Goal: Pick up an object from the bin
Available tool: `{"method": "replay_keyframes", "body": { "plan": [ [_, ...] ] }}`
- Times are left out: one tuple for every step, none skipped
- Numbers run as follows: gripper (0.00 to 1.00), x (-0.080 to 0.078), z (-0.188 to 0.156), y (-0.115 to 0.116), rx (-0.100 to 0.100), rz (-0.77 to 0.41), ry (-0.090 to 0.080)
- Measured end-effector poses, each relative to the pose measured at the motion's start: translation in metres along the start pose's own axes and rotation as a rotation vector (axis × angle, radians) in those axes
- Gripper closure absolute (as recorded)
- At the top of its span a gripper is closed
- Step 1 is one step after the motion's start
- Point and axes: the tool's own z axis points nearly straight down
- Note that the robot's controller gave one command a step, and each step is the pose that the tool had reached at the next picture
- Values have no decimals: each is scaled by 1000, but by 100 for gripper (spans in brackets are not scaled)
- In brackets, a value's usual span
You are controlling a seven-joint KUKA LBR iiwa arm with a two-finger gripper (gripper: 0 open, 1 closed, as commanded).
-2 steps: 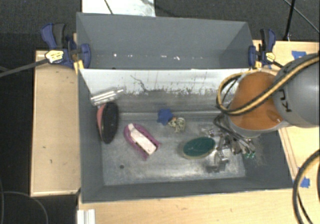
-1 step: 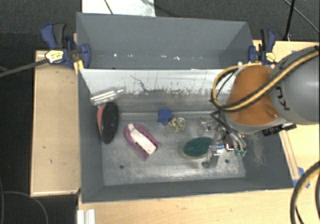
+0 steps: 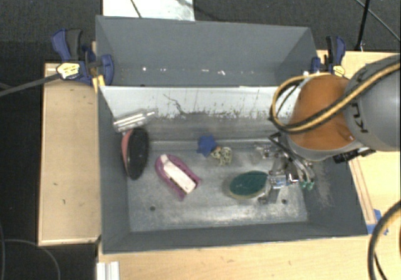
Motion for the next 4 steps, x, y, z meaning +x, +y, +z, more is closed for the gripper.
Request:
{"method": "replay_keyframes", "body": {
  "plan": [
    [0, 7, 37, -1, -1, 9, 10],
    [0, 6, 37, -1, -1, 3, 9],
    [100, 6, 37, -1, -1, 0, 9],
    [100, 6, 31, -1, 0, -6, 3]
  ]
}}
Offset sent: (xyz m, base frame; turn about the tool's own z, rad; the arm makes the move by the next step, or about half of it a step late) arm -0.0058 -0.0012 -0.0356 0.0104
